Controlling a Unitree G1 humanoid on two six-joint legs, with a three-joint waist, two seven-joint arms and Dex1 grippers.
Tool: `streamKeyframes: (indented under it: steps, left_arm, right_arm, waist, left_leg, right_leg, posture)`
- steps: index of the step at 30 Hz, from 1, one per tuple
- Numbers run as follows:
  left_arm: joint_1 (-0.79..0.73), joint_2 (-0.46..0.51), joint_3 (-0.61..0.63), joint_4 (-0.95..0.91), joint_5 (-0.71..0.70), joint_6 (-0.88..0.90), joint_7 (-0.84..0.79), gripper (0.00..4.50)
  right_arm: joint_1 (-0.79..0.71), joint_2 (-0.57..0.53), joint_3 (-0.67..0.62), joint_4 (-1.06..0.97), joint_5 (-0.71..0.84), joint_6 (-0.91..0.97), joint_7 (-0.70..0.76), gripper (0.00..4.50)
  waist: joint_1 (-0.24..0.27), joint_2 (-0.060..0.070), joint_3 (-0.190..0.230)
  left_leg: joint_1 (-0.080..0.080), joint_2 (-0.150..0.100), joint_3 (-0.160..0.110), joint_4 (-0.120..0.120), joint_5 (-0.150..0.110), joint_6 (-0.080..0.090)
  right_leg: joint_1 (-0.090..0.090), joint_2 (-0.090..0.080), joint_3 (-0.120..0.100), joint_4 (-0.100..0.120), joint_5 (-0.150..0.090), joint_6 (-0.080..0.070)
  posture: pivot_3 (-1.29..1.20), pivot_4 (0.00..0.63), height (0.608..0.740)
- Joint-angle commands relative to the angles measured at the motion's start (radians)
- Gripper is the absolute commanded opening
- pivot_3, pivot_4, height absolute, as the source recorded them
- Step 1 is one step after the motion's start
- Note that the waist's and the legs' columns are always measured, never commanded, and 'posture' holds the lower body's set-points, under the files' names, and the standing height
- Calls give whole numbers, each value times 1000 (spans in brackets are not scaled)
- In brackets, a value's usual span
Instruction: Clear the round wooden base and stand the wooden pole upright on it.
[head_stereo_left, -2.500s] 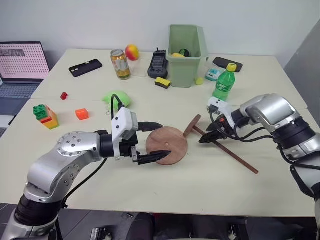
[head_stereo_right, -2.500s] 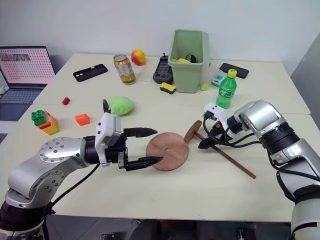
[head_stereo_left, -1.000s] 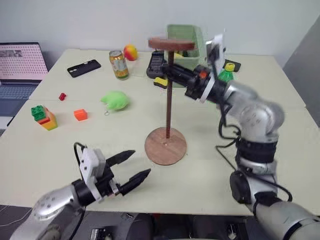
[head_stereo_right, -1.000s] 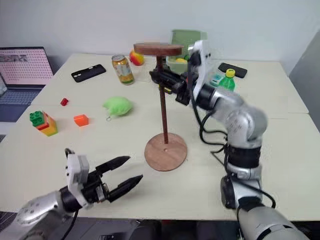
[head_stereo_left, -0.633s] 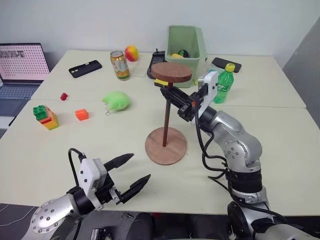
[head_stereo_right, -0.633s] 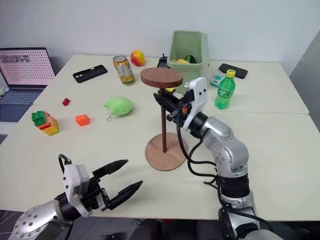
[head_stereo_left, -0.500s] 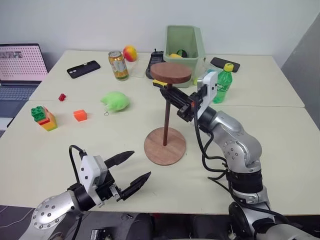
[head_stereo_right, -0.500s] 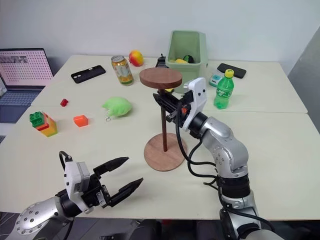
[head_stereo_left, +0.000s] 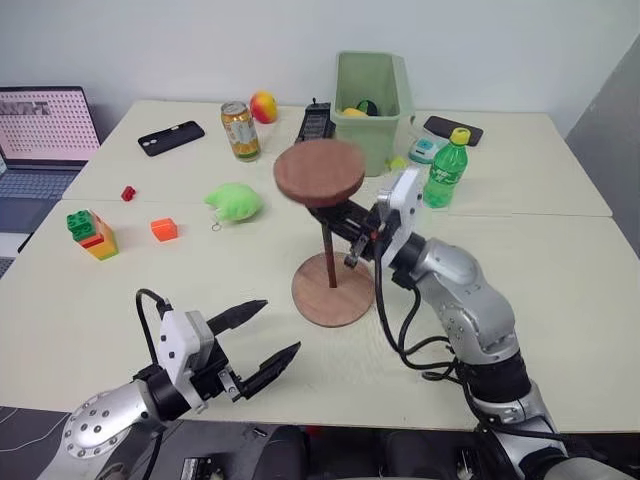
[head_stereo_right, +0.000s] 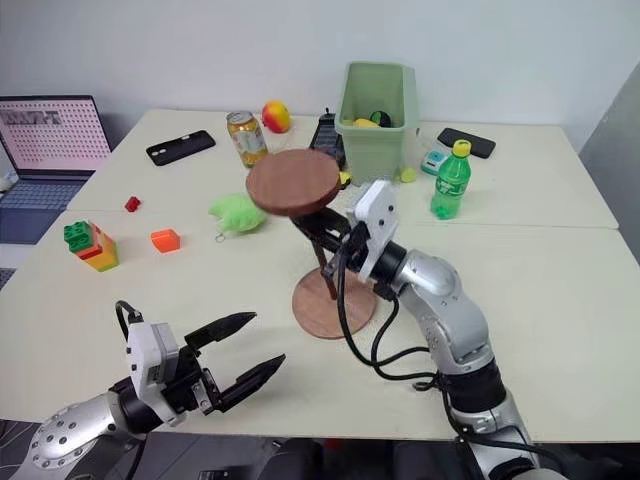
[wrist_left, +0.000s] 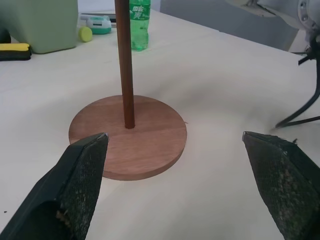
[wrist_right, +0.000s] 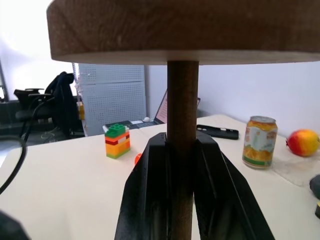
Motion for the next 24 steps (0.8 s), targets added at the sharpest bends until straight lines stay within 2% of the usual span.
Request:
streamKeyframes:
  steps: [1, 4, 7, 14, 16, 17, 19, 21, 24]
  left_arm:
    - [-8, 15, 6, -1, 3, -25, -17, 4500]
    - [-34, 18, 12, 14, -4, -16, -14, 4500]
    - [-43, 17, 10, 21, -5, -14, -13, 4500]
    - [-46, 20, 6, 27, -1, -12, -8, 4500]
    - [-52, 23, 7, 31, -2, -11, -11, 4500]
    - [-67, 28, 11, 40, -8, -4, -12, 4500]
    - [-103, 44, 25, 58, -25, 14, -13, 4500]
    - [-134, 56, 32, 73, -38, 30, -15, 4500]
    - [-208, 85, 43, 94, -92, 93, -5, 4500]
  right_arm:
    - [48, -4, 35, 62, -27, -23, 13, 226]
    - [92, -18, 40, 126, -27, 18, 16, 226]
    - [106, -33, 48, 153, -25, 68, 17, 226]
    - [89, -66, 73, 122, -20, 104, 25, 226]
    - [80, -70, 67, 108, -6, 118, 29, 926]
    - [65, -78, 58, 89, 12, 137, 37, 999]
    - [31, -106, 32, 41, 55, 192, 60, 1438]
    - [9, -136, 15, 12, 82, 240, 85, 1889]
    - [-4, -223, -2, -26, 126, 322, 154, 2698]
  waist:
    - [0, 0, 0]
    - [0, 0, -2]
    - [0, 2, -12]
    - [0, 5, -28]
    - [0, 6, -27]
    - [1, 5, -27]
    - [3, -1, -21]
    - [2, 6, -15]
    - [1, 6, -16]
  left_leg:
    - [1, 0, 0, 0, 0, 0]
    - [4, 0, 0, 0, 0, 0]
    - [16, 0, 0, -4, 0, 0]
    - [21, 0, -1, -4, -1, 0]
    - [25, 0, -1, -5, -1, 1]
    - [29, 0, -2, -7, -1, 1]
    - [33, -1, -1, -14, -1, 1]
    - [26, -2, 0, -14, 0, 1]
    - [12, 0, -1, -14, 0, 0]
  right_leg:
    - [1, 0, 0, 0, 0, 0]
    - [4, 0, 0, 0, 0, 0]
    - [17, 0, 0, -5, -1, 0]
    - [24, 1, -1, -9, -1, 0]
    - [29, 1, -1, -11, -1, 0]
    - [32, 1, -1, -13, -1, 0]
    - [34, 1, -1, -18, -1, -1]
    - [28, 1, 0, -17, -1, -1]
    - [13, 0, 0, -15, 0, 0]
  posture:
    - [0, 150, 740]
    - [0, 150, 740]
    - [0, 150, 740]
    - [0, 150, 740]
    - [0, 150, 740]
    - [0, 150, 740]
    - [0, 150, 740]
    - [0, 150, 740]
    - [0, 150, 740]
